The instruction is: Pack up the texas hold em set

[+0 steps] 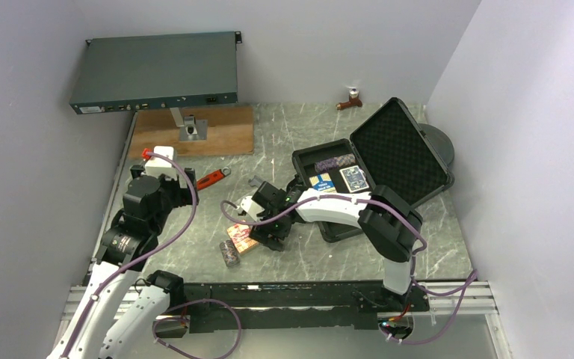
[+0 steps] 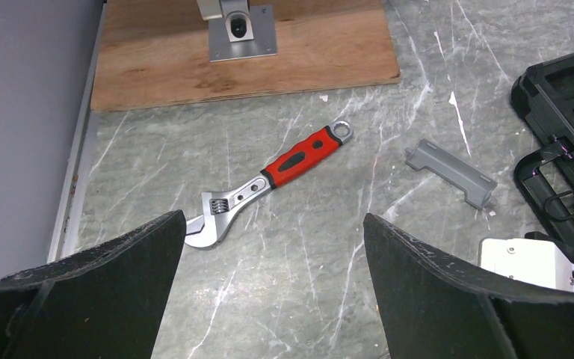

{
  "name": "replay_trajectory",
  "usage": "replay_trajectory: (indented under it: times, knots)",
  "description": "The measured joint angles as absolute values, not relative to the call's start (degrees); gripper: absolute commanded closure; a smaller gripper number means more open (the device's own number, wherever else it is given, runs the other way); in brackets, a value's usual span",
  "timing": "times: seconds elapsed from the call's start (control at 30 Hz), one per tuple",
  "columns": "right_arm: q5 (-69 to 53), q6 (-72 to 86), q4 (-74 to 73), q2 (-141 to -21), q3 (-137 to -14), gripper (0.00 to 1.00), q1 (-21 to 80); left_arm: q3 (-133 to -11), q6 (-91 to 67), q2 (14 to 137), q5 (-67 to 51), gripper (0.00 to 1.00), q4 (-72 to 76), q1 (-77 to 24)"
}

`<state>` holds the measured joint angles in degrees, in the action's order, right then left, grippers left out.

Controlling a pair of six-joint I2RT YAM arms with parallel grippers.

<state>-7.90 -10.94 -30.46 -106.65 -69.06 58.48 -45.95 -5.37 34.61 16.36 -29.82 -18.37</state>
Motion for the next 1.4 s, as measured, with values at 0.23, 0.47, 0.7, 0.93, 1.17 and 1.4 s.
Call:
replay_trajectory:
  times: [0.23,0.47,0.7,0.93,1.17,1.4]
  knots:
    - [-9.08,-11.03,-30.59,-106.85,-69.30,0.27,58.15,-45.95,-5.37,34.61,16.38,0.05,-29.82,-18.37]
    - [-9.72,-11.16,-30.92,-107.18,-69.76,0.34,58.15,-45.95,-5.37,34.61,16.38,0.05,-29.82,-18.37]
    - [-10.90,-11.55,-31.05,-107.26,-69.82,0.45,58.13,-45.95,-5.37,34.61,16.38,0.05,-29.82,-18.37]
    - [-11.79,-11.81,-31.83,-107.66,-70.48,0.65,58.11,-45.95,-5.37,34.61,16.38,0.05,-29.82,-18.37]
    - [-12.60,-11.86,-32.29,-107.85,-70.81,0.78,58.11,-45.95,-5.37,34.61,16.38,0.05,-29.82,-18.37]
    - [-12.60,-11.84,-32.51,-107.94,-71.00,0.84,58.11,-45.95,-5.37,34.61,16.38,0.05,-29.82,-18.37]
